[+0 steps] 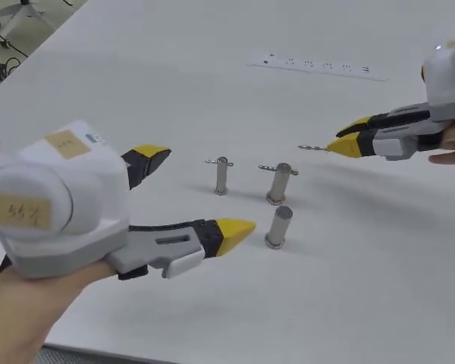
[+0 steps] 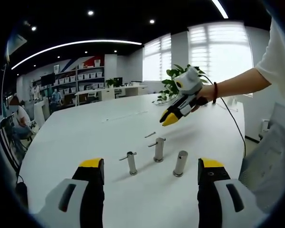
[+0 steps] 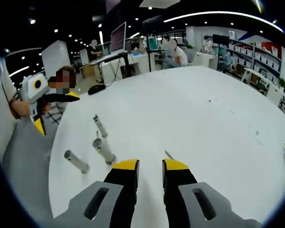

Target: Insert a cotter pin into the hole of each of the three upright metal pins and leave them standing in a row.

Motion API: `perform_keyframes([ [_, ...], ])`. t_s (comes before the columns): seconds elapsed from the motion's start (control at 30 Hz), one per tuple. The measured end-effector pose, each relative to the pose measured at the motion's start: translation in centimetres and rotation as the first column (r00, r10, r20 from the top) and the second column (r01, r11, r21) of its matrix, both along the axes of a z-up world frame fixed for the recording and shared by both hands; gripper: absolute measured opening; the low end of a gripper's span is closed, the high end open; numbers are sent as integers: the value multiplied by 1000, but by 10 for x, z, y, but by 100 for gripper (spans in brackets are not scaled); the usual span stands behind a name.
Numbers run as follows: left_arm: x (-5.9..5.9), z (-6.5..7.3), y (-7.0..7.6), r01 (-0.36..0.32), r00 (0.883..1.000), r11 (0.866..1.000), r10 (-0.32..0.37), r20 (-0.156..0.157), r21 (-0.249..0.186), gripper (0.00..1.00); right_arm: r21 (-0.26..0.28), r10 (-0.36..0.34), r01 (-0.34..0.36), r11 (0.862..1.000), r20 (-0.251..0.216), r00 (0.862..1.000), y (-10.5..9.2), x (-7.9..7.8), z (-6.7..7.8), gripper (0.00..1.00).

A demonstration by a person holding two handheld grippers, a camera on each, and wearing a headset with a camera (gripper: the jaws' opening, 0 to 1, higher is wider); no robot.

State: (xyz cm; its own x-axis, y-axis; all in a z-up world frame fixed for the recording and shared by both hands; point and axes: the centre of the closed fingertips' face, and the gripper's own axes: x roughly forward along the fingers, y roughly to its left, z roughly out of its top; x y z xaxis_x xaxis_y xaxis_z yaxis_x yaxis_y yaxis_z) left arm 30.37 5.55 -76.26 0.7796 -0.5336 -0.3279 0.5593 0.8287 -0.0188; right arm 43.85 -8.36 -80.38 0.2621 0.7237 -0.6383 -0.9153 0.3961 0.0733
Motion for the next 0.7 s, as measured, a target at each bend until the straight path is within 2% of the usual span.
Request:
perform_keyframes([
  [0.23,1,-5,-6,20,1000,1000,-20,-10,5,79,-70,18,-16,997,21,1000,-3,18,-19,16],
  [0.43,2,-11,-7,32,999,999,-32,-21,23,79,-102,42,-40,994,21,999,-1,26,-31,16],
  [0.7,4,-14,-5,24,999,1000,-23,-32,14,79,-164,109,-104,981,22,994,1,32,-49,14],
])
